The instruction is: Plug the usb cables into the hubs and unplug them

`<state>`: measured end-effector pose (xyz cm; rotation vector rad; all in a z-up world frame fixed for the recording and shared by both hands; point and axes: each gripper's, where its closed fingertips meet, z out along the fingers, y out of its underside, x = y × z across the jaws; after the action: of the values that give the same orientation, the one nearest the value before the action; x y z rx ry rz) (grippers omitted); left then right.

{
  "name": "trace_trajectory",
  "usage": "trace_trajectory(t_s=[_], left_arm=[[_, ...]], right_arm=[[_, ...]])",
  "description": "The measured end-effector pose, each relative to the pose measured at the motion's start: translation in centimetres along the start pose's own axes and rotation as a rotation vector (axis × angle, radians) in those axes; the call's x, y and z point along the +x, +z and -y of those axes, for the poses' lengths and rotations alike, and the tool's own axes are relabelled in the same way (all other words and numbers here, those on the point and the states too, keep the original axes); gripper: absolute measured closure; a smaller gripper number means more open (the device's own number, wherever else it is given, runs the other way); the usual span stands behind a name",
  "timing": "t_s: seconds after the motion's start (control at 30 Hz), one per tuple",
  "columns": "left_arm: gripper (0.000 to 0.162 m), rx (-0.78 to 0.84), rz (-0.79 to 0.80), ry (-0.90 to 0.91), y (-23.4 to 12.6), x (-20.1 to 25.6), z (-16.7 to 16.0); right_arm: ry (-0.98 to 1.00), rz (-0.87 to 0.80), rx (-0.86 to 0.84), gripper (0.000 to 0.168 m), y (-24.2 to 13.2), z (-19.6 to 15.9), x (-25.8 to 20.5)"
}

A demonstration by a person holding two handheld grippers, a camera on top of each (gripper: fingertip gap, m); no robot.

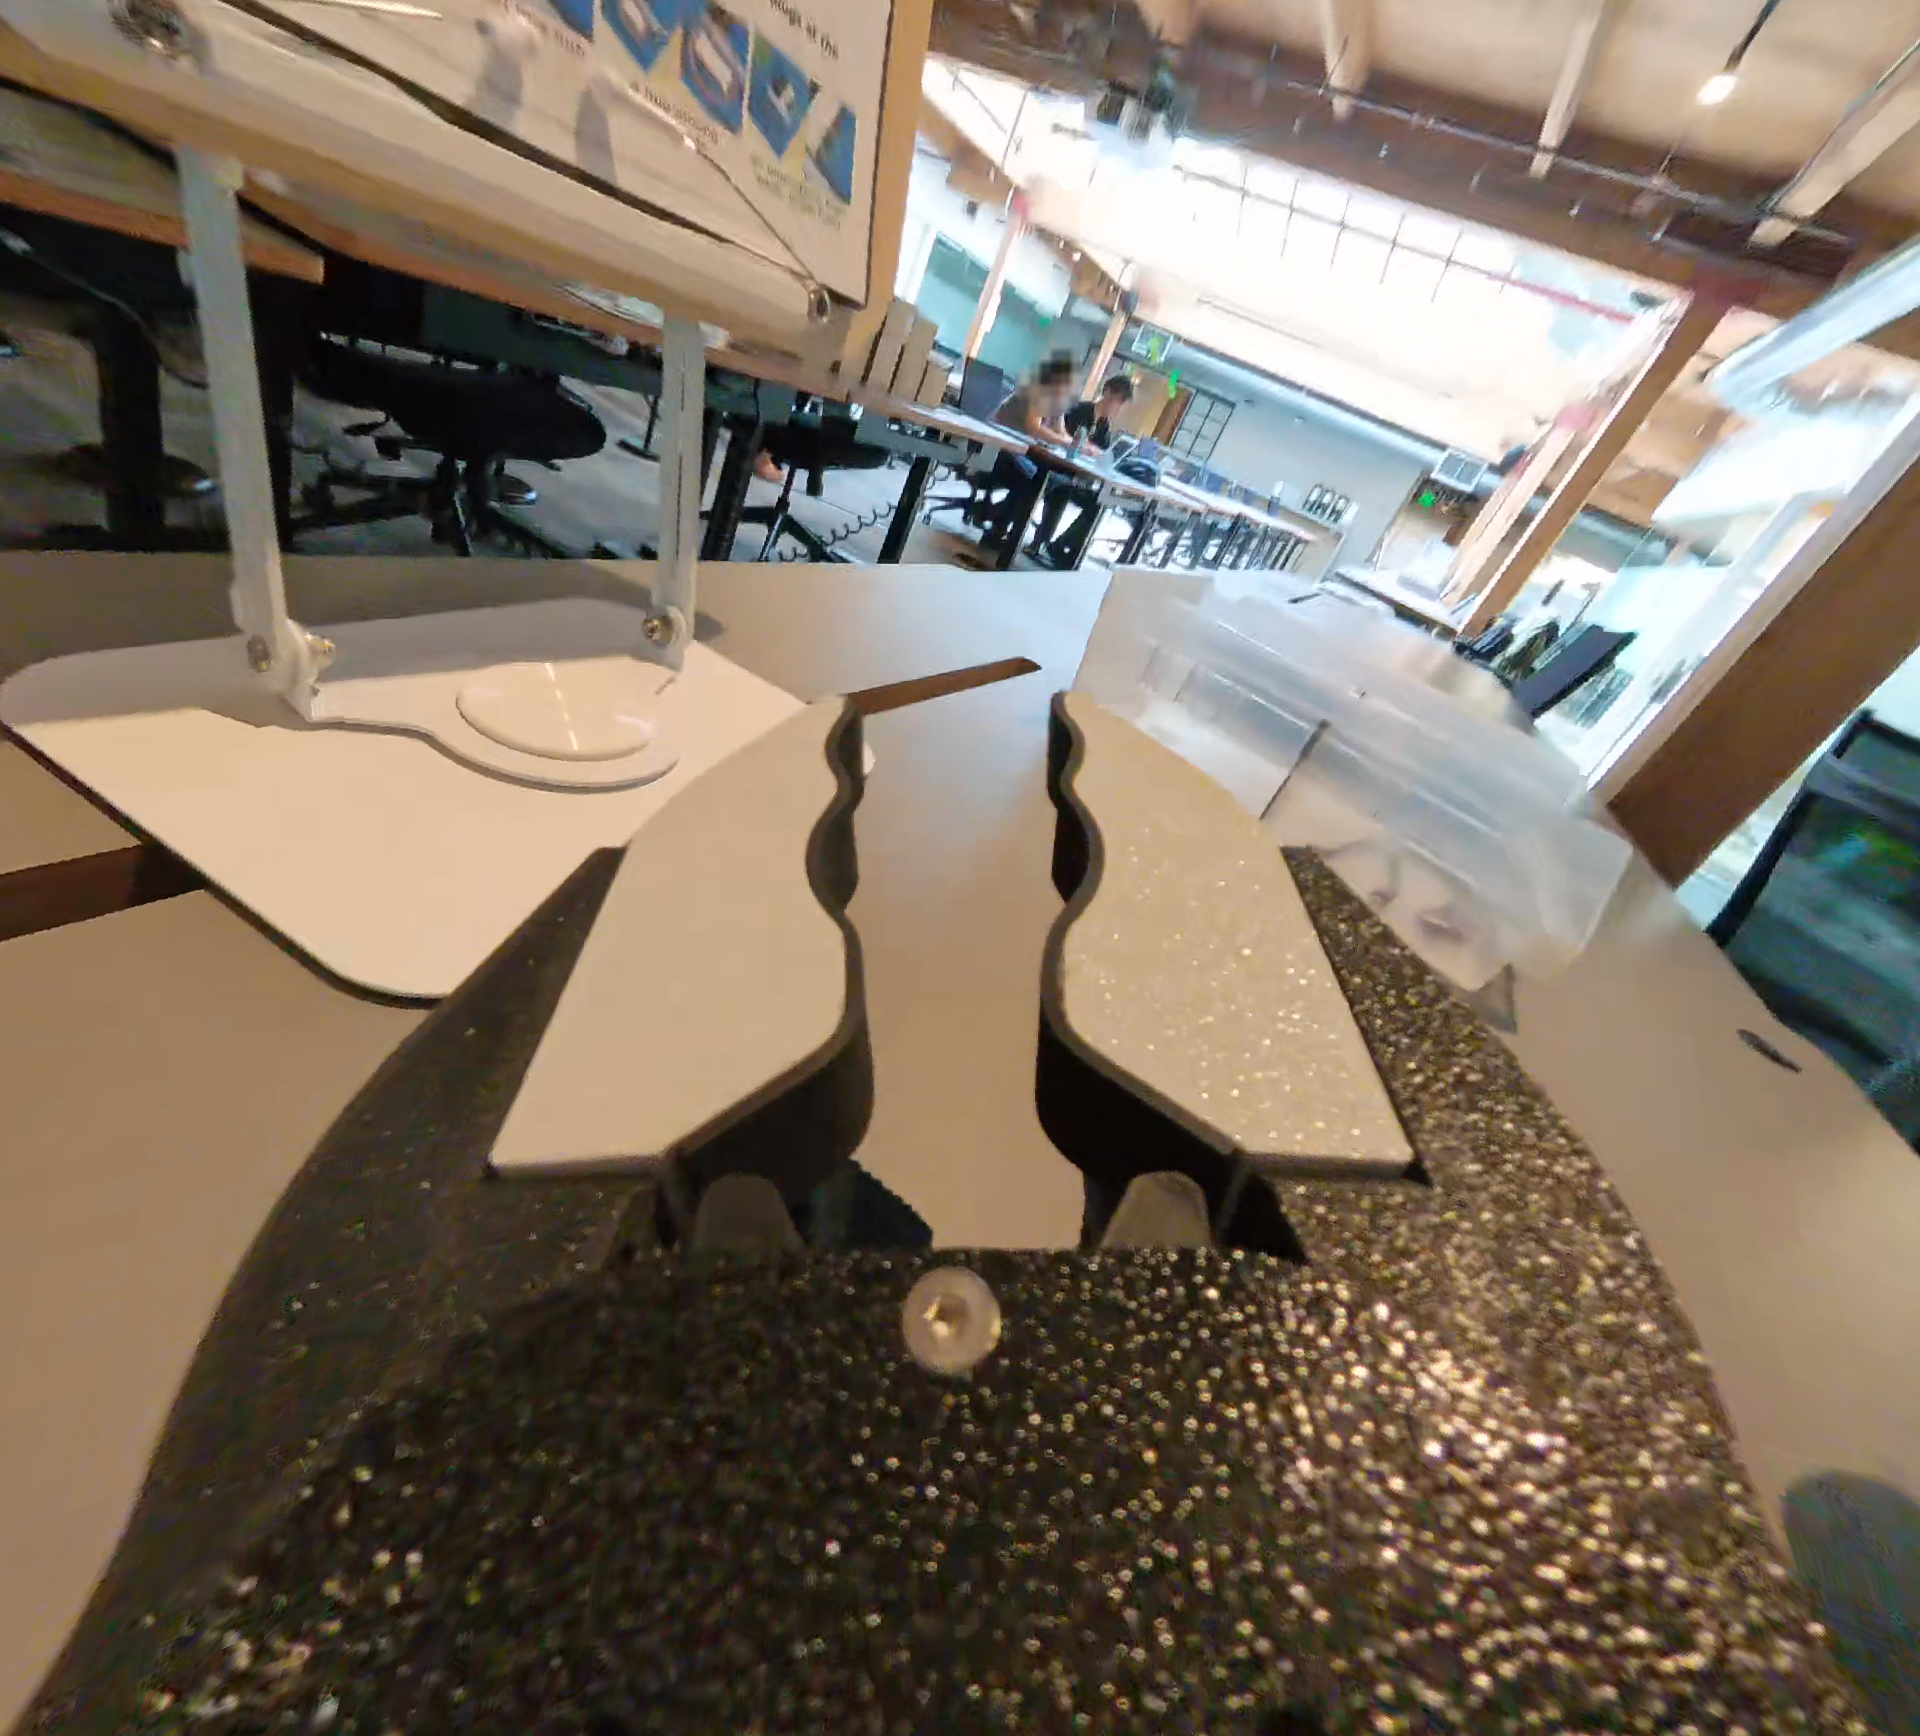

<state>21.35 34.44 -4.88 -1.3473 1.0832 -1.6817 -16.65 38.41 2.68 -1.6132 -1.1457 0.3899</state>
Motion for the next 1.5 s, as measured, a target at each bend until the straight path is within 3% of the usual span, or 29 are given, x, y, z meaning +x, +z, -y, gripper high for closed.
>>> trace_trajectory(t_s=[0.13,0.23,0.57,0.8,0.83,1.0,1.5], left_arm=[[0.128,-0.025,-0.04,-0.038,-0.4,0.3,-0.3],[0.128,-0.023,-0.05,-0.065,-0.6,0.2,-0.3],[0.127,-0.037,-0.074,-0.135,-0.6,-0.2,-0.5],[0.127,-0.043,-0.08,-0.154,-0.5,-0.3,-0.5],[0.127,-0.04,-0.079,-0.155,-0.6,-0.3,-0.5],[0.127,-0.037,-0.082,-0.164,-0.6,-0.4,-0.4],[0.127,-0.026,-0.092,-0.189,-0.8,-0.5,-0.3]], right_arm=[[-0.219,0.099,-0.347,0.164,7.9,-4.7,5.1],[-0.407,0.206,-0.541,0.166,10.8,-8.9,7.4],[-0.568,0.558,-0.781,0.157,12.4,-15.1,7.5],[-0.658,0.505,-0.837,0.156,13.6,-16.9,8.5],[-0.679,0.484,-0.836,0.163,13.8,-16.9,8.8],[-0.746,0.37,-0.841,0.165,13.7,-15.4,10.8],[-0.503,-0.07,-0.533,0.166,8.6,-3.4,17.7]])
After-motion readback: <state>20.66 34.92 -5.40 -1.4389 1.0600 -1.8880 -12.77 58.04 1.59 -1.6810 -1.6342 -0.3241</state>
